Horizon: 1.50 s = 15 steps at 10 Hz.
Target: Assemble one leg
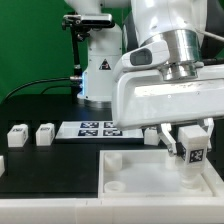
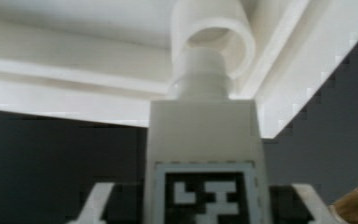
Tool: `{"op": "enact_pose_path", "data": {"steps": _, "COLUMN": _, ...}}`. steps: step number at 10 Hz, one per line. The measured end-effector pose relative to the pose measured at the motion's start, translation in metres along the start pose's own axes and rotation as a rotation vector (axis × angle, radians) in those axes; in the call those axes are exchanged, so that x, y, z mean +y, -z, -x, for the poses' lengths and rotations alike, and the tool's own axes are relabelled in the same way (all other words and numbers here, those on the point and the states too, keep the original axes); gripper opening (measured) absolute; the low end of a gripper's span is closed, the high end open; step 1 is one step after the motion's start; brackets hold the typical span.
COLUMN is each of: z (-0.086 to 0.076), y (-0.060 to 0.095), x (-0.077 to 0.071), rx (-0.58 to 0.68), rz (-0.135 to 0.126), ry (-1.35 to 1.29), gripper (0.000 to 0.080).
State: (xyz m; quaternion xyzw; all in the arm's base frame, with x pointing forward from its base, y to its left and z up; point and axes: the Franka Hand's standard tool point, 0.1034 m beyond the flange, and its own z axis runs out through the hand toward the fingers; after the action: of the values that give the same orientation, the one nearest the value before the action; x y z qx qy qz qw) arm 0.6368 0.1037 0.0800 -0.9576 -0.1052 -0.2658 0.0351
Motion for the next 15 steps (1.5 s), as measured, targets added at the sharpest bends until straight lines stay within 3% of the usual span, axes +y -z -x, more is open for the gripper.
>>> {"op": "enact_pose_path", "data": {"steps": 5, "z": 0.007, "y": -0.007, "x": -0.004, "rx": -0.011, "rz": -0.005, "ry": 0.002, "gripper": 0.0288}}
{"op": "enact_pose_path", "data": {"steps": 8, "z": 0.01, "y": -0.009, "x": -0.003, "rx": 0.04, "rz": 0.009, "ry": 0.003, "gripper": 0.0288}}
{"op": "enact_pose_path", "data": {"steps": 10, "z": 0.019, "y": -0.008, "x": -0.001, "rx": 0.071, "rz": 0.021, "ry": 0.001, "gripper": 0.0288}}
{"op": "enact_pose_path", "data": {"steps": 13, "z": 0.03, "y": -0.01, "x": -0.001, "rx": 0.038, "rz": 0.017, "ry": 0.001, "gripper": 0.0302}}
{"op": "enact_pose_path", "data": {"steps": 15, "z": 0.029, "y": -0.009, "x": 0.001, "rx": 0.033, "rz": 0.017, "ry": -0.001, "gripper": 0.0609}}
